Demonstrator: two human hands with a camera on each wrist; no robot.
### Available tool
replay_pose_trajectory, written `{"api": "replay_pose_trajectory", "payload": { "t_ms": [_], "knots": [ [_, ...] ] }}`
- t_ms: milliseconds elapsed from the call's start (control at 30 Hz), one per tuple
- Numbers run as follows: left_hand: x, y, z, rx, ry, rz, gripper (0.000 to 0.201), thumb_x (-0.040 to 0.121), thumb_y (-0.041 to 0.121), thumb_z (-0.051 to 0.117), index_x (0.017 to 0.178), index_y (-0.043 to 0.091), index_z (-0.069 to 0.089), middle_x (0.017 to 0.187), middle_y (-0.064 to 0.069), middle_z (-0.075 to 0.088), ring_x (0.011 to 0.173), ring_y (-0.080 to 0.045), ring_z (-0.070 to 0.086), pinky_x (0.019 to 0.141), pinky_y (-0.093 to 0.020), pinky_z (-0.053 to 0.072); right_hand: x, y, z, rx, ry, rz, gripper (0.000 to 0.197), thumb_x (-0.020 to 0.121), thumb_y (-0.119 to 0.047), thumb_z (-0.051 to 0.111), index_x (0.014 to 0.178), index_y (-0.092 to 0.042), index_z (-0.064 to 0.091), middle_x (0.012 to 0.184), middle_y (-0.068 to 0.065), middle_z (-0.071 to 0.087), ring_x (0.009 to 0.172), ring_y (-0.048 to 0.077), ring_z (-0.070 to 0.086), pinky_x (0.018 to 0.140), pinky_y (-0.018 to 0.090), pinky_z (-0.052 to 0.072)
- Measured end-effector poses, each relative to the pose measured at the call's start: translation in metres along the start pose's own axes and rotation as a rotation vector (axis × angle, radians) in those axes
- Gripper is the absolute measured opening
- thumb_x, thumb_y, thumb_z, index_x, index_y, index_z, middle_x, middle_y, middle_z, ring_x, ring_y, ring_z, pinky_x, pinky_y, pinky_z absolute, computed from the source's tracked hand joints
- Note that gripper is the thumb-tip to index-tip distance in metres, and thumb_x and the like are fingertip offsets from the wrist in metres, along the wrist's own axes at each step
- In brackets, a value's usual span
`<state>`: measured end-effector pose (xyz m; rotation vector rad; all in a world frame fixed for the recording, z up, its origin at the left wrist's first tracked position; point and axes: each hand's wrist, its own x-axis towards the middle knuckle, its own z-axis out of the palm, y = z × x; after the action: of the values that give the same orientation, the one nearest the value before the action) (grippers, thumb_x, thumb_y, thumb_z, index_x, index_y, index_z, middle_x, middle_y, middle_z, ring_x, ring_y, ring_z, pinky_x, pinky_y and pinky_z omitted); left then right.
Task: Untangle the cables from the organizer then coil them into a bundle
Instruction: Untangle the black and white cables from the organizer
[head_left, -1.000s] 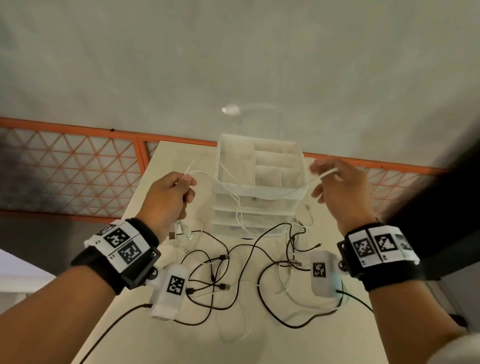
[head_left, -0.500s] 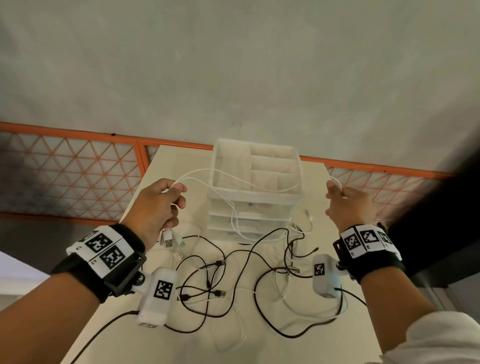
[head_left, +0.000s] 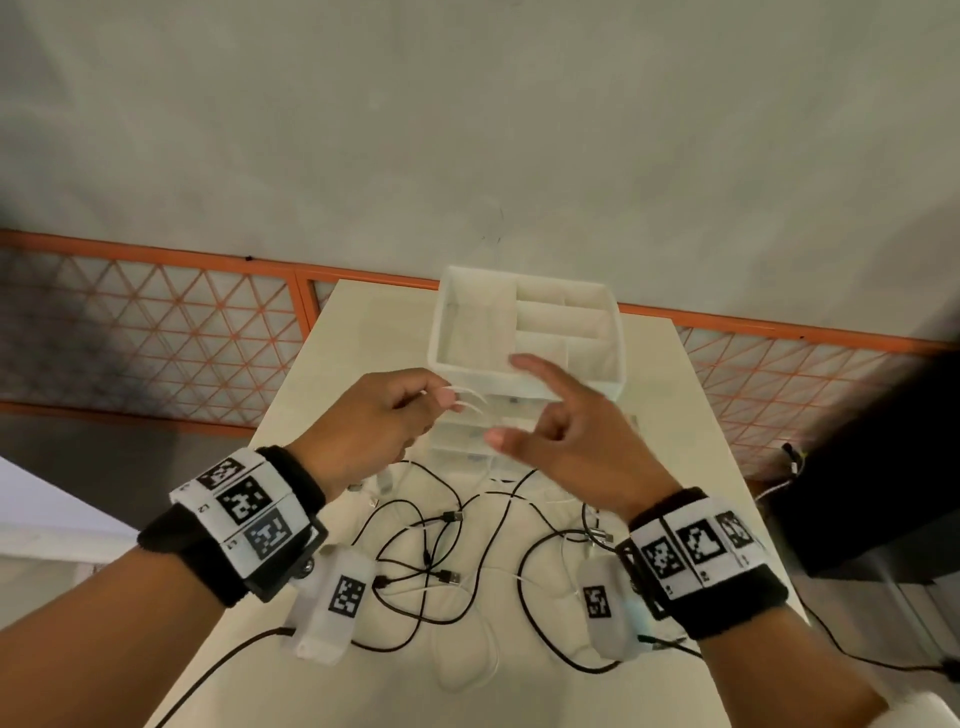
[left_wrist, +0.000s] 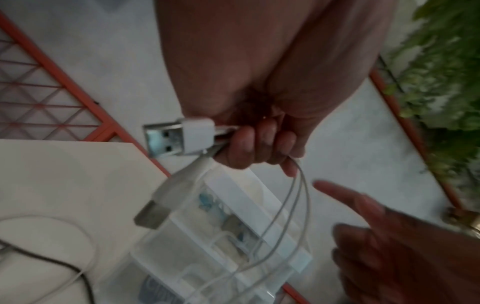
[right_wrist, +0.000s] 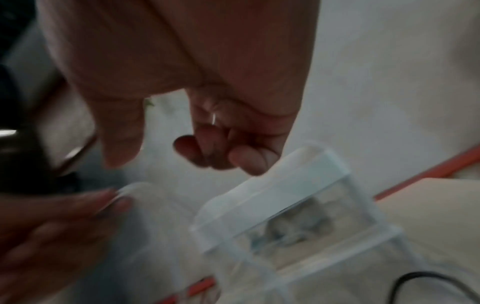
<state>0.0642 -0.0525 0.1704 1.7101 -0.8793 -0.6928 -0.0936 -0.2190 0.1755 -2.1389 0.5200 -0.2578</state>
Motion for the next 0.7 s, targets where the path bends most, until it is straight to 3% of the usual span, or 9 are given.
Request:
{"api": "replay_pose_trajectory", "payload": {
  "t_ms": [100, 200, 267, 333, 400, 467, 567, 633, 700],
  "knots": [
    [-0.005, 0.022, 0.012, 0.025, -0.023, 0.165, 0.020, 0.099, 0.023, 0.056, 0.100, 0.019, 0.076, 0.054, 0.012, 0.046, 0.047, -0.011, 0.032, 0.045, -0.021, 0.029, 0.006, -0.001, 0.027, -0.213, -0.166, 0.076, 0.023, 0.086, -0.048, 0.072, 0.098, -0.029, 0.072, 0.060, -0.005, 0.063, 0.047, 0.005, 0.054, 0.057, 0.021, 0.049],
    [-0.011, 0.028, 0.002, -0.057, 0.030, 0.199, 0.027, 0.094, 0.037, 0.056, 0.092, 0.021, 0.077, 0.054, 0.009, 0.038, 0.049, -0.014, 0.027, 0.045, -0.023, 0.024, 0.016, 0.039, 0.011, -0.285, -0.131, 0.402, 0.025, 0.089, -0.033, 0.067, 0.085, -0.010, 0.074, 0.060, 0.000, 0.069, 0.050, 0.014, 0.063, 0.065, 0.031, 0.059],
    [-0.017, 0.018, -0.011, 0.015, 0.009, 0.122, 0.033, 0.093, 0.045, 0.053, 0.090, 0.024, 0.078, 0.055, 0.008, 0.035, 0.049, -0.012, 0.028, 0.046, -0.022, 0.026, 0.017, 0.065, -0.008, -0.360, 0.135, 0.426, 0.021, 0.087, -0.032, 0.066, 0.081, -0.013, 0.074, 0.069, 0.003, 0.074, 0.072, 0.025, 0.071, 0.083, 0.041, 0.058],
    [-0.021, 0.002, -0.017, 0.266, -0.123, 0.017, 0.029, 0.096, 0.043, 0.053, 0.089, 0.030, 0.078, 0.051, 0.012, 0.041, 0.050, -0.009, 0.034, 0.050, -0.022, 0.031, 0.010, 0.077, -0.021, -0.355, 0.499, 0.284, 0.010, 0.089, -0.024, 0.066, 0.089, -0.019, 0.076, 0.081, 0.002, 0.076, 0.080, 0.027, 0.068, 0.076, 0.030, 0.048],
    [-0.028, -0.021, -0.015, 0.486, -0.214, -0.100, 0.026, 0.100, 0.033, 0.053, 0.088, 0.030, 0.076, 0.050, 0.021, 0.053, 0.049, -0.001, 0.045, 0.053, -0.014, 0.033, 0.004, 0.084, -0.009, -0.285, 0.589, 0.159, 0.017, 0.089, -0.015, 0.069, 0.104, -0.020, 0.075, 0.089, 0.004, 0.075, 0.073, 0.023, 0.064, 0.072, 0.026, 0.044],
    [-0.031, -0.039, -0.008, 0.558, -0.152, -0.188, 0.027, 0.101, 0.022, 0.051, 0.091, 0.020, 0.076, 0.059, 0.025, 0.060, 0.053, 0.010, 0.053, 0.052, -0.007, 0.035, -0.001, 0.097, 0.007, -0.227, 0.404, 0.201, 0.038, 0.089, -0.016, 0.070, 0.126, -0.024, 0.066, 0.108, 0.010, 0.075, 0.086, 0.030, 0.069, 0.085, 0.034, 0.053],
    [-0.033, -0.056, 0.000, 0.506, 0.039, -0.280, 0.033, 0.100, 0.013, 0.043, 0.091, 0.013, 0.075, 0.077, 0.016, 0.061, 0.053, -0.002, 0.049, 0.046, -0.008, 0.033, -0.014, 0.114, 0.039, -0.293, 0.159, 0.367, 0.079, 0.089, -0.016, 0.071, 0.156, -0.028, 0.031, 0.141, 0.007, 0.060, 0.125, 0.032, 0.059, 0.105, 0.040, 0.044],
    [-0.032, -0.060, 0.002, 0.439, 0.118, -0.322, 0.033, 0.100, 0.013, 0.042, 0.091, 0.010, 0.073, 0.076, 0.012, 0.059, 0.051, -0.005, 0.043, 0.045, -0.013, 0.030, -0.025, 0.115, 0.064, -0.329, 0.195, 0.303, 0.072, 0.088, -0.016, 0.069, 0.150, -0.028, 0.035, 0.133, 0.005, 0.063, 0.112, 0.029, 0.064, 0.095, 0.038, 0.050],
    [-0.031, -0.060, 0.003, 0.435, 0.113, -0.312, 0.029, 0.101, 0.023, 0.047, 0.090, 0.008, 0.069, 0.076, 0.005, 0.059, 0.054, -0.008, 0.042, 0.051, -0.021, 0.032, -0.033, 0.114, 0.094, -0.386, 0.095, 0.180, 0.043, 0.088, -0.021, 0.066, 0.128, -0.029, 0.054, 0.117, -0.003, 0.065, 0.089, 0.016, 0.064, 0.083, 0.035, 0.055]
  ]
}}
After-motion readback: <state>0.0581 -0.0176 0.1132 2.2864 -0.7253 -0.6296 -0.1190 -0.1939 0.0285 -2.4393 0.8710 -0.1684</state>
